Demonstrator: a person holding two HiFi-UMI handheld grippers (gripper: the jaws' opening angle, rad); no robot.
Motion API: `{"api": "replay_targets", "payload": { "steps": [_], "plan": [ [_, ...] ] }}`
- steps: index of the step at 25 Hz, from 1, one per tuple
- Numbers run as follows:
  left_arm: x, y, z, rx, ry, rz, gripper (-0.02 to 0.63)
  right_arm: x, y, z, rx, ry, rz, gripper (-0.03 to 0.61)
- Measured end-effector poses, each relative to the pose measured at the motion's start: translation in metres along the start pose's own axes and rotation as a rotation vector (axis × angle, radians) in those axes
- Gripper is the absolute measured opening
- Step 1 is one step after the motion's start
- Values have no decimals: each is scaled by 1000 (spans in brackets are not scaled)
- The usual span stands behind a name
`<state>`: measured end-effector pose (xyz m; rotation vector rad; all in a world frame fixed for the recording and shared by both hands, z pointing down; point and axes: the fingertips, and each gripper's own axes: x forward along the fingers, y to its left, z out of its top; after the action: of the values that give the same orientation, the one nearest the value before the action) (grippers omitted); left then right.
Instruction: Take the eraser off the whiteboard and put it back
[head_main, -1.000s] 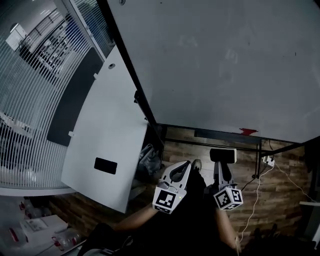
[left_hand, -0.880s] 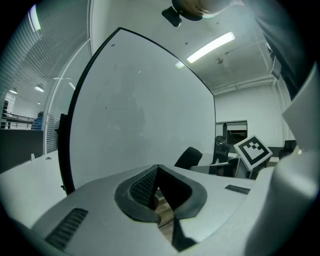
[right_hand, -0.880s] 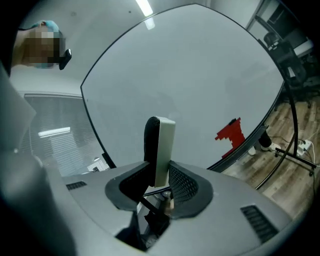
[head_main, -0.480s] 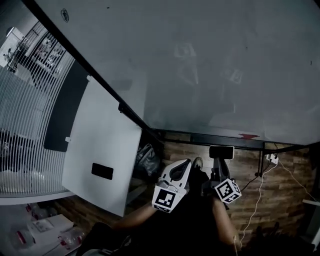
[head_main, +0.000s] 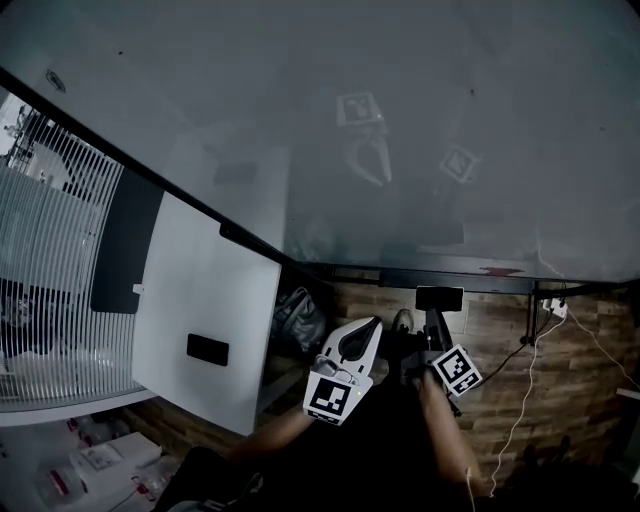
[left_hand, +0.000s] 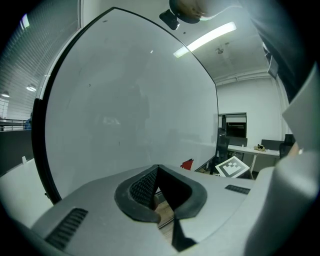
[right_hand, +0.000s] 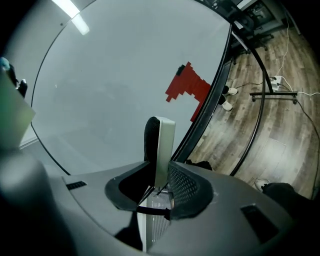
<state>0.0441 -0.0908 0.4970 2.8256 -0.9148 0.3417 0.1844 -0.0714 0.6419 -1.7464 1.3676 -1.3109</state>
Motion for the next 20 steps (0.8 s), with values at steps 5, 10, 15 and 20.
{"api": "replay_targets", "payload": {
  "steps": [5,10,15,20],
  "plan": [
    [7,5,-5,-6,6,6,-3,13,-13,-2,65,27,-25,123],
    [13,6,-12,1,25,13,-3,23,-20,-4,112,45,-35,123],
    [17,6,-14,1,32,23,-3,30,-32,-4,160,56,-53,123],
    [20,8,-15,1,43,27,-3,36,-37,-7,209,70,-61,123]
  ]
}}
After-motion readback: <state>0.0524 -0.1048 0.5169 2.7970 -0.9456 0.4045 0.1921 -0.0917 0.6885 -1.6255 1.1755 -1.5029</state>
